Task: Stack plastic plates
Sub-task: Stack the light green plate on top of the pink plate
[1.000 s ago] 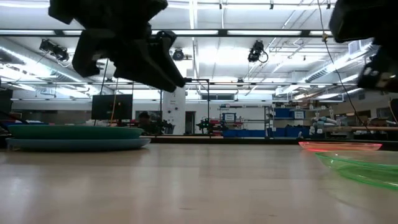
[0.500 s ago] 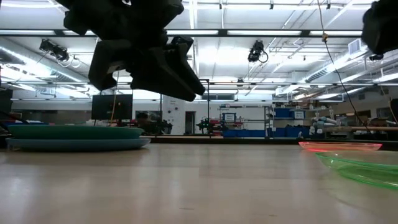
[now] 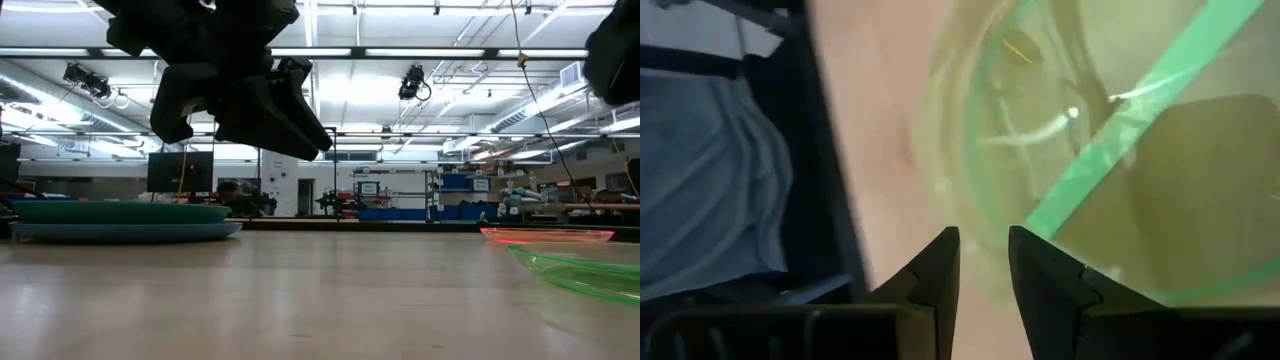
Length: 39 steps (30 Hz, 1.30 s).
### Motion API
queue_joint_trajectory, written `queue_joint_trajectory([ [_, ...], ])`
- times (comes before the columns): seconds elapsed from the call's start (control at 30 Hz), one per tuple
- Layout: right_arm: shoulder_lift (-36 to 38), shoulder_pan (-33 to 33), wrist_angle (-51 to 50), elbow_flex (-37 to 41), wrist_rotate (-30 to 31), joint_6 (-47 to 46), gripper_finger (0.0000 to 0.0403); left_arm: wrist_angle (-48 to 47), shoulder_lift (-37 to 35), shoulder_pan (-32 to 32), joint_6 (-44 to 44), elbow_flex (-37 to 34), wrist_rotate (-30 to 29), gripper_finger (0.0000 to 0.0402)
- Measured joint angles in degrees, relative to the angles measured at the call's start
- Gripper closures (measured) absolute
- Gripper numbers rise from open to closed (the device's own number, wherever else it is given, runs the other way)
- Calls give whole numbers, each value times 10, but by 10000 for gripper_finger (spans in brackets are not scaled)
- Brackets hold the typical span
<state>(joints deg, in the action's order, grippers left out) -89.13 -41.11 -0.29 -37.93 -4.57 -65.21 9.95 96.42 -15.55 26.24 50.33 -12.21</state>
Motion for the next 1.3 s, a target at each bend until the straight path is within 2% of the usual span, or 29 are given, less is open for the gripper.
queue_joint_trajectory([
  [0.2, -37, 56, -4, 0, -2, 72, 302, -21, -6, 0, -1, 0, -1, 260],
  [0.33, -27, 108, -40, 0, 77, 140, 302, -47, -19, -1, -3, 0, -2, 260],
  [0.57, -12, 231, -40, 0, 200, 255, 302, -60, -28, -7, -4, 0, -2, 260],
  [0.73, 20, 290, -45, -9, 222, 315, 302, -60, -28, -19, -1, 0, -1, 259],
  [0.9, 82, 285, -45, -14, 225, 347, 302, -17, -14, -19, 0, 0, 7, 259],
  [1.07, 128, 253, -115, -14, 251, 324, 302, 36, 35, -13, 16, 5, 5, 259],
  [1.13, 140, 237, -150, -14, 275, 303, 302, 28, 55, -9, 22, 27, 1, 259],
  [1.3, 155, 197, -199, -14, 335, 251, 302, -62, 106, 3, 50, 100, 0, 259],
])
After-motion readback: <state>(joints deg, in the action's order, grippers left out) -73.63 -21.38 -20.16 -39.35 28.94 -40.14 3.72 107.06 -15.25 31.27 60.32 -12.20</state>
